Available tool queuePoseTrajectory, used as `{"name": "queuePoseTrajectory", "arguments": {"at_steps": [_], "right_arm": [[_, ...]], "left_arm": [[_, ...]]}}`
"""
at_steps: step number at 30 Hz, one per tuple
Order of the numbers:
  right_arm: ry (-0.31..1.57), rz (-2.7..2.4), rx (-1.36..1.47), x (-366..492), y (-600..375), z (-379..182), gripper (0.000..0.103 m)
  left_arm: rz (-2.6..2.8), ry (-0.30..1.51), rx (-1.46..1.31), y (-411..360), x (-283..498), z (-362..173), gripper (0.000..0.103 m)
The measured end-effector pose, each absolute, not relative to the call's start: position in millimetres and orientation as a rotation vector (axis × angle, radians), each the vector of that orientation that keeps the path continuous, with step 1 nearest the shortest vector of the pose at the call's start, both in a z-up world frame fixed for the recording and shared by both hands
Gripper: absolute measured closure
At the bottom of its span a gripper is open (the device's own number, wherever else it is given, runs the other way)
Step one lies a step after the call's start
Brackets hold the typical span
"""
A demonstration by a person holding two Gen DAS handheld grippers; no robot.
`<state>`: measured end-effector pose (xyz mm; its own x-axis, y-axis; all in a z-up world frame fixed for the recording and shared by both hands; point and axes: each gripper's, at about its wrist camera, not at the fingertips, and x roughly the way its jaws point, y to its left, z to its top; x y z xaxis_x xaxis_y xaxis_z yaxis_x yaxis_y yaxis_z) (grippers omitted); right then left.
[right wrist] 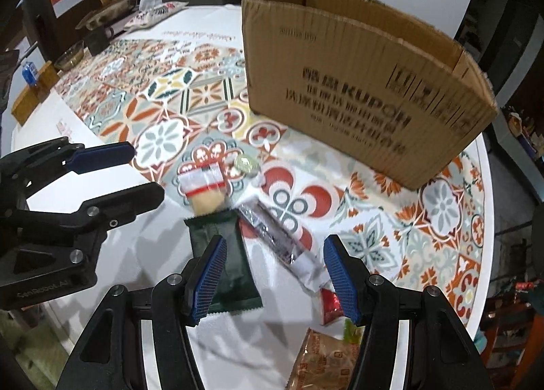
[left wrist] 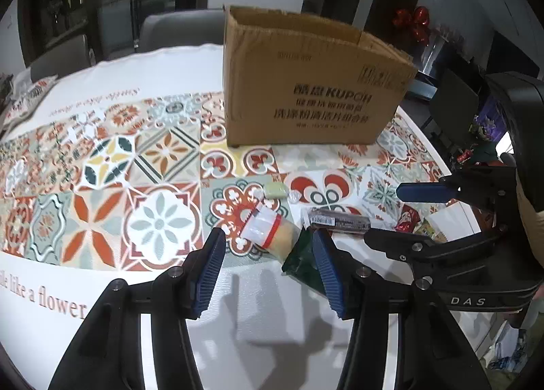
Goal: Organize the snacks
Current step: 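Move both open tools back down to the snack pile, then grasp the red-striped white packet with the left tool while the right tool grasps the clear stick packet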
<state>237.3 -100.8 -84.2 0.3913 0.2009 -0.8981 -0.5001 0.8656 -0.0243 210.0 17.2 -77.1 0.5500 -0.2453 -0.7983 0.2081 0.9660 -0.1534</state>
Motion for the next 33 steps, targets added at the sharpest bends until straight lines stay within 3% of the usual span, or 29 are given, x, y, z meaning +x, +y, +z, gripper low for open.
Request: {"name": "queuePoseTrajectory", "arguments": {"at_steps": [19, 22, 29, 33], "right_arm": [[1.194, 0.439, -0.338, 263.9, -99.2, -130.1, 0.046], [1.205, 0.443, -0.315, 267.9, -101.2, -132.6, 0.048], [1.219, 0.451, -0.282, 272.9, -103.0, -138.9, 0.059], [1.208, 0.463, -0.268, 273.5, -104.4, -137.8, 0.077]], "left_arm": [[-0.304, 1.041, -0.132, 17.7, 248.8, -128.2, 0.057], [-0.284, 1.037, -0.128, 15.8, 251.2, -129.4, 0.066], [-0.292, 1.004, -0.122, 13.9, 250.0, -123.8, 0.079], [-0.305, 0.980, -0.112, 11.4, 248.0, -115.3, 0.089]]}}
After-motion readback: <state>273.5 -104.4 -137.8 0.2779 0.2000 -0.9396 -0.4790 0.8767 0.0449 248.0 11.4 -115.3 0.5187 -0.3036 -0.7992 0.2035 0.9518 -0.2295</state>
